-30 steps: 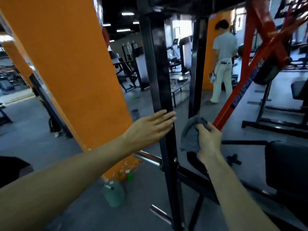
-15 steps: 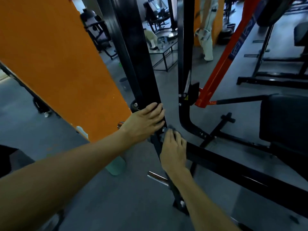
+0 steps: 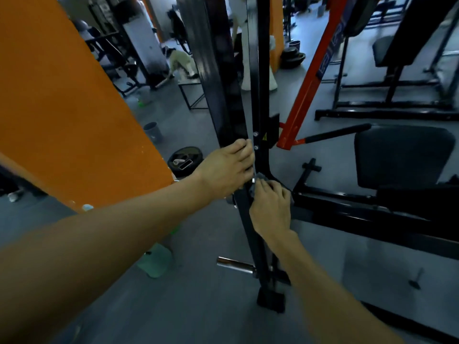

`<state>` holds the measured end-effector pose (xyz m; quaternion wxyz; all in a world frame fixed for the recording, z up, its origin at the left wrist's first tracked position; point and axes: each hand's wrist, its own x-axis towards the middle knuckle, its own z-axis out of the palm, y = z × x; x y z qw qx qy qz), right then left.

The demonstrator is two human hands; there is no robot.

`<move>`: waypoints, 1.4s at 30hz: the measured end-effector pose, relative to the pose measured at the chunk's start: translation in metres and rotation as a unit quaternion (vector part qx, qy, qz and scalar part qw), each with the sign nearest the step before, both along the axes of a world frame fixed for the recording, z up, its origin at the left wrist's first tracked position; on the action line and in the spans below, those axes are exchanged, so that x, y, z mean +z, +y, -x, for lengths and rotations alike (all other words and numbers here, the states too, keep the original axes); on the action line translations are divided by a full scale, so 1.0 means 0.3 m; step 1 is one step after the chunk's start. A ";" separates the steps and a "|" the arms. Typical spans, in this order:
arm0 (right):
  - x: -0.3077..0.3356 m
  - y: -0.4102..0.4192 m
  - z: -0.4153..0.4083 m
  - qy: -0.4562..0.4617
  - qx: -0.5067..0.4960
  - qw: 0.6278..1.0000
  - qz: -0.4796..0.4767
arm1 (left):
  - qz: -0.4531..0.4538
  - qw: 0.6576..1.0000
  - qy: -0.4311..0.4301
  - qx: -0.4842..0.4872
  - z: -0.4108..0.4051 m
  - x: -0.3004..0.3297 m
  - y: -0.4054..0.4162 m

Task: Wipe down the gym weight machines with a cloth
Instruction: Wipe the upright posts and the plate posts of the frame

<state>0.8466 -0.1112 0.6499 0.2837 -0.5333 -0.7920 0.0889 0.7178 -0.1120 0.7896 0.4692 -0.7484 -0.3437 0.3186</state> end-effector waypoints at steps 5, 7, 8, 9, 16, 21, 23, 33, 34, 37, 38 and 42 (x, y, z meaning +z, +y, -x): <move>-0.076 -0.102 -0.018 -0.003 -0.015 0.998 -0.066 | -0.010 1.000 0.010 0.009 0.000 -0.021 -0.002; -0.055 -0.046 -0.016 -0.029 -0.022 0.996 -0.081 | -0.016 1.000 0.015 0.006 0.002 -0.014 -0.005; -0.037 -0.009 -0.007 -0.035 -0.026 0.997 -0.070 | -0.013 1.000 0.018 0.007 0.004 -0.012 -0.005; -0.027 0.017 0.000 -0.033 -0.030 0.998 -0.053 | -0.010 1.000 0.020 0.005 0.002 -0.014 -0.005; -0.115 -0.108 0.006 0.103 -0.043 0.988 -0.108 | -0.006 1.000 0.001 -0.009 0.018 -0.024 0.004; -0.117 -0.245 0.144 0.365 -0.119 0.923 -0.026 | -0.021 0.999 0.002 -0.038 0.013 0.002 -0.003; -0.107 -0.264 0.211 0.433 -0.152 0.888 0.023 | -0.025 0.998 -0.008 -0.053 0.012 -0.003 -0.014; -0.314 -0.276 0.221 0.436 -0.170 0.880 0.078 | -0.003 0.994 0.112 -0.016 0.021 -0.193 -0.092; -0.288 -0.275 0.225 0.445 -0.162 0.878 0.070 | 0.002 0.992 0.125 -0.011 0.008 -0.213 -0.109; -0.237 -0.252 0.220 0.456 -0.127 0.881 0.013 | 0.004 0.993 0.118 -0.003 -0.009 -0.267 -0.125; -0.245 -0.245 0.216 0.449 -0.118 0.885 -0.005 | -0.002 0.994 0.108 0.002 -0.012 -0.272 -0.131; -0.349 -0.269 0.166 0.482 -0.117 0.868 0.024 | 0.002 0.998 0.064 0.015 0.006 -0.297 -0.141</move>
